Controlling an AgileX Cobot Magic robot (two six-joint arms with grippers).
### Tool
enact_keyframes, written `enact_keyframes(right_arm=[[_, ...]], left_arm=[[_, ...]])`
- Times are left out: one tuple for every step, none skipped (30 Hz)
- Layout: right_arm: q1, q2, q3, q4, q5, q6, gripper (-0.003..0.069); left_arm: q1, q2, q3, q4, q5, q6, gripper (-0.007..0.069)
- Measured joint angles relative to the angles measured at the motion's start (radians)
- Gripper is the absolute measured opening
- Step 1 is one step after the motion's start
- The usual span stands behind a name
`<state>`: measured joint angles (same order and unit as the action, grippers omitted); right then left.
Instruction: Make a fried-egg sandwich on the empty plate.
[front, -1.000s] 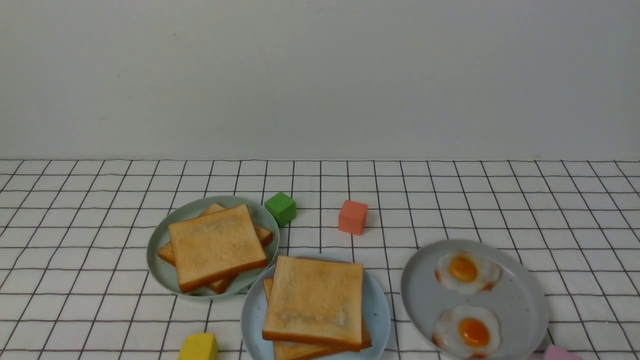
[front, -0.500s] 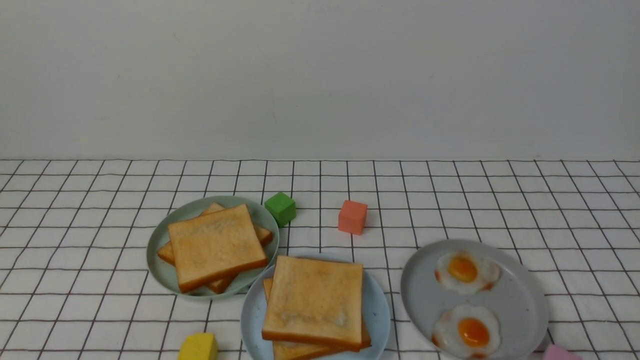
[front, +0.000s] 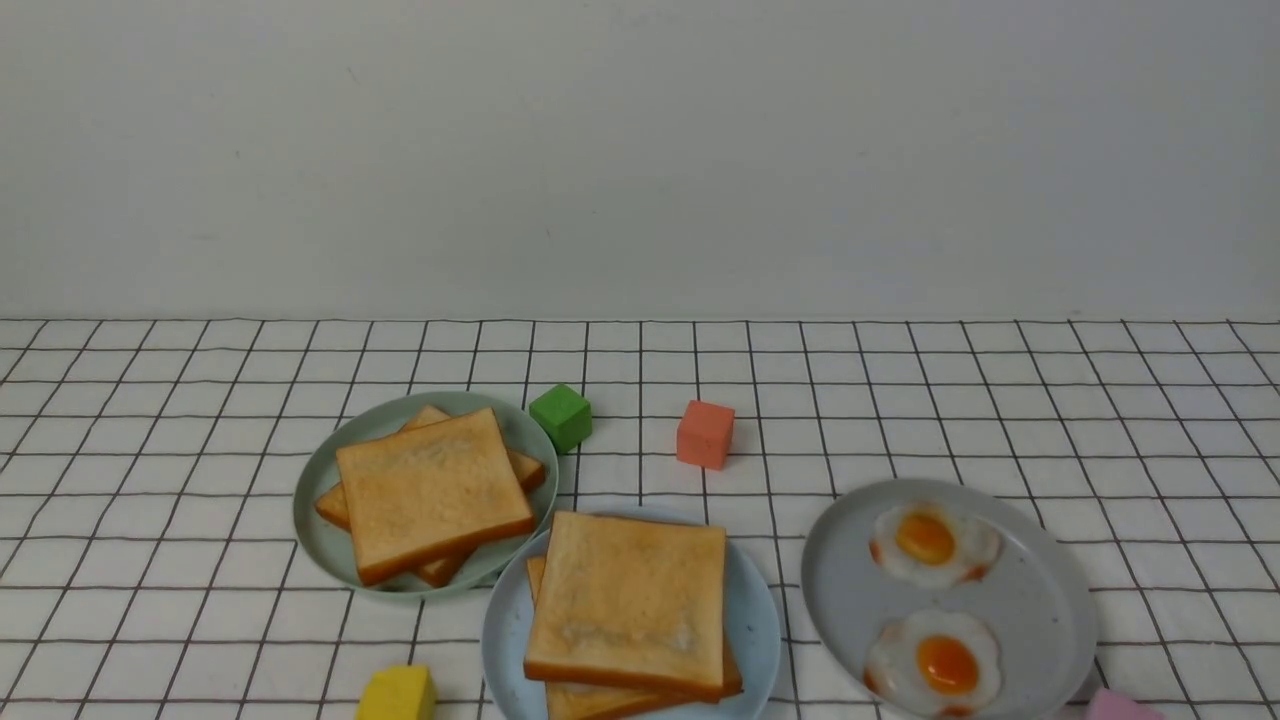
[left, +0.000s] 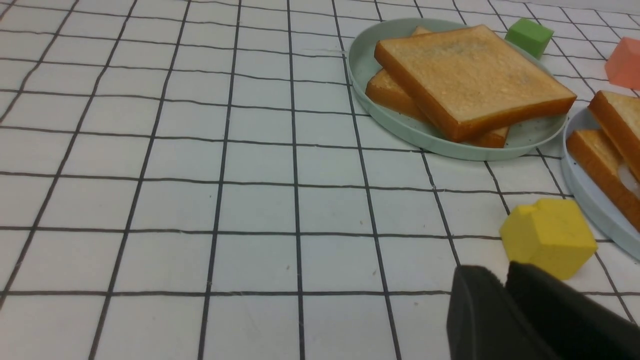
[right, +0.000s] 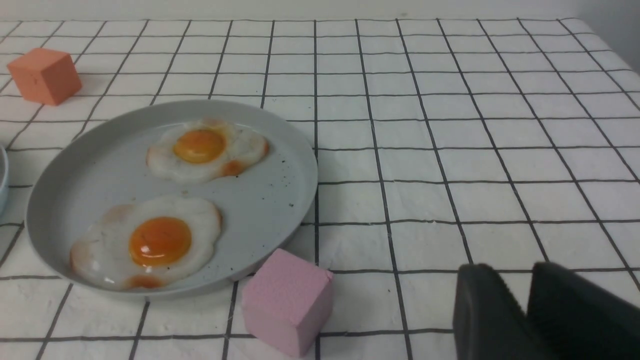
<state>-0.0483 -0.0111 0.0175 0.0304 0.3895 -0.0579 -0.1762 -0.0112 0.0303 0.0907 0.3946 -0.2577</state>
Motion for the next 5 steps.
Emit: enact_keyframes(right_arm=[[0.0, 0.0, 0.0, 0.0, 0.0, 0.0, 0.0171], [0.0, 0.0, 0.0, 0.0, 0.0, 0.0, 0.0174], [0.0, 0.0, 0.0, 0.0, 0.0, 0.0, 0.0175], [0.0, 0.0, 0.0, 0.0, 0.0, 0.0, 0.0176], [0.0, 0.0, 0.0, 0.0, 0.0, 0.0, 0.0176]], left_arm=[[0.0, 0.0, 0.0, 0.0, 0.0, 0.0, 0.0092], [0.0, 0.0, 0.0, 0.0, 0.0, 0.0, 0.0092], [0.0, 0.0, 0.0, 0.0, 0.0, 0.0, 0.0092], [0.0, 0.0, 0.0, 0.0, 0.0, 0.0, 0.0092], [0.0, 0.0, 0.0, 0.0, 0.0, 0.0, 0.0092]])
